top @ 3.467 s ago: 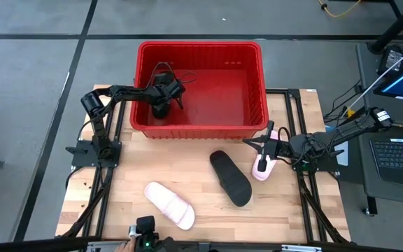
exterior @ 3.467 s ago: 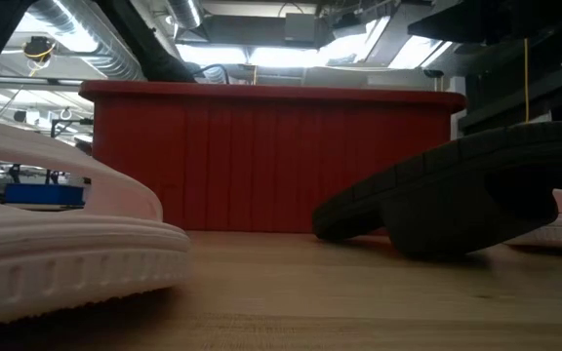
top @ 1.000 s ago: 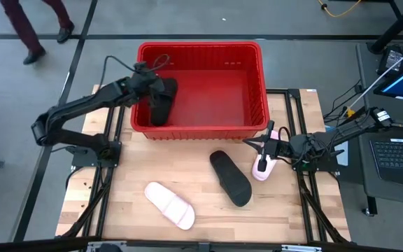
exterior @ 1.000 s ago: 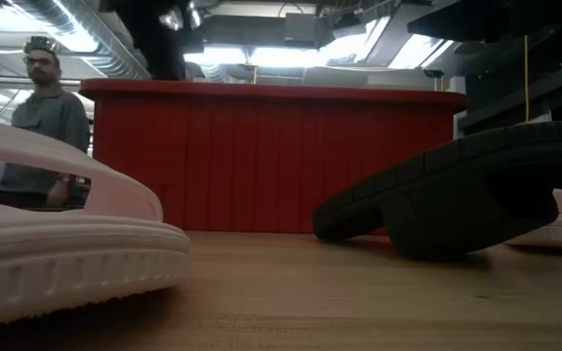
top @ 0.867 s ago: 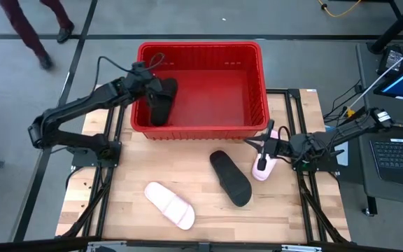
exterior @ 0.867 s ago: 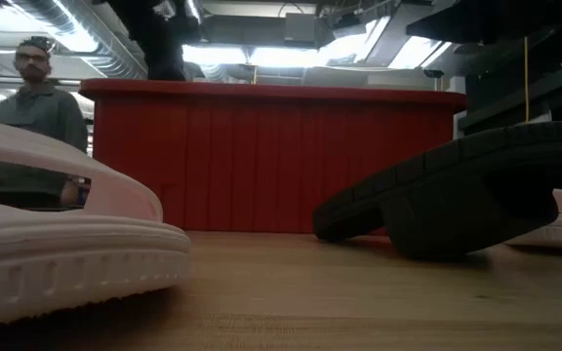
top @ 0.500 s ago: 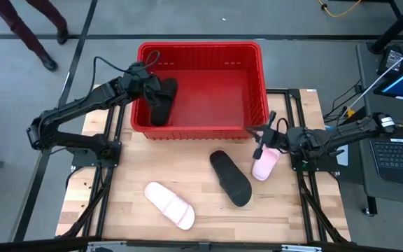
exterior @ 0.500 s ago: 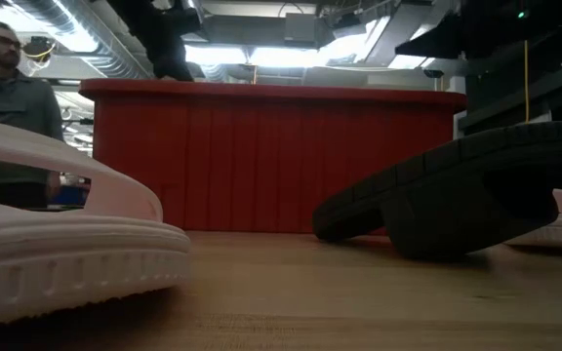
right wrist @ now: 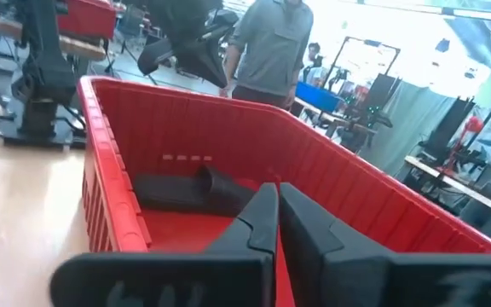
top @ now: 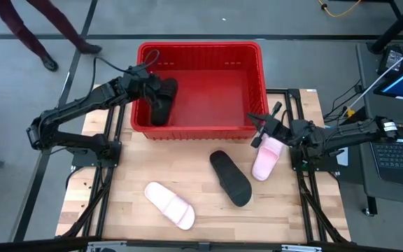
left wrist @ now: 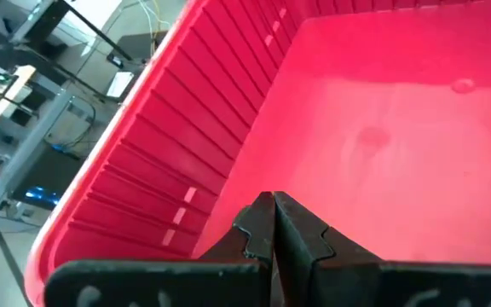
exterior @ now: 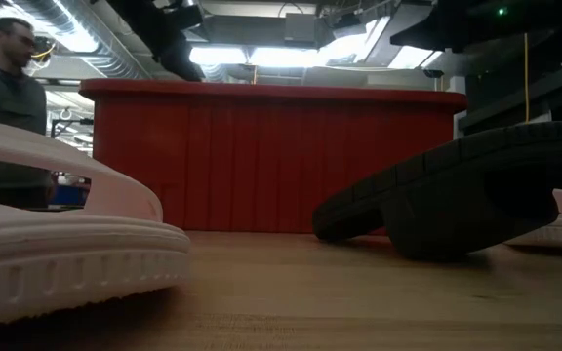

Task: Pick and place slides into bin
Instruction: Put the black slide into the red container

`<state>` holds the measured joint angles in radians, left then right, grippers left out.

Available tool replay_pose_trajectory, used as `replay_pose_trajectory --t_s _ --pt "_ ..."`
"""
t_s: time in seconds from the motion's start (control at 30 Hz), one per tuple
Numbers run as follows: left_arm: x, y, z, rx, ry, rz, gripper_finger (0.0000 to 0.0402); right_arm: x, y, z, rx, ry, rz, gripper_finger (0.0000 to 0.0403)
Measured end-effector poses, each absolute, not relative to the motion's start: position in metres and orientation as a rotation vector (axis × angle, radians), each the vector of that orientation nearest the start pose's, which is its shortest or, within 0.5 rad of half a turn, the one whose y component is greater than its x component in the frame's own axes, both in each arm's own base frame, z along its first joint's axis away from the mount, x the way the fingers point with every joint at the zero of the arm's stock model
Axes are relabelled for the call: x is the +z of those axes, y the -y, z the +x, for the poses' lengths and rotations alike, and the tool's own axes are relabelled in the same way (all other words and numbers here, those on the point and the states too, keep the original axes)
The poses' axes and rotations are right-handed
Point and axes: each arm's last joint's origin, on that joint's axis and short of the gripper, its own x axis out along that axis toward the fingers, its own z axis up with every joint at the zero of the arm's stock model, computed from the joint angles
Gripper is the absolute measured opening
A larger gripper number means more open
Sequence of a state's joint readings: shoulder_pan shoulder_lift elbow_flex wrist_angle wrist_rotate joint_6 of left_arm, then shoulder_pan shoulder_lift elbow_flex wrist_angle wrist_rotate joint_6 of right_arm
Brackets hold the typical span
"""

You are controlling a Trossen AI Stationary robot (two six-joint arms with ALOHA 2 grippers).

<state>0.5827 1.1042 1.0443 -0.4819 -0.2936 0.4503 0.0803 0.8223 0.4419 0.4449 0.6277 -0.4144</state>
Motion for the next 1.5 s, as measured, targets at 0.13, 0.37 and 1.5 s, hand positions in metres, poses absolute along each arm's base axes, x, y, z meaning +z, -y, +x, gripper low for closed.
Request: replay_pose_trajectory --t_s 0.13,0.37,1.5 --pt "0.336 -0.133 0.189 0.712 -0.724 0.328 0.0001 0.267 0.002 0.182 -0.551 -0.058 -0.395 0.0005" --pt "0.338 -0.127 0.196 0.669 -0.703 0.390 0.0001 0.290 0.002 0.184 -0.518 -0.192 -0.443 0.0004" --pt "0.343 -0.105 0.212 0.517 -0.604 0.419 0.0001 0.272 -0.101 0.192 -0.143 -0.735 -0.412 0.0000"
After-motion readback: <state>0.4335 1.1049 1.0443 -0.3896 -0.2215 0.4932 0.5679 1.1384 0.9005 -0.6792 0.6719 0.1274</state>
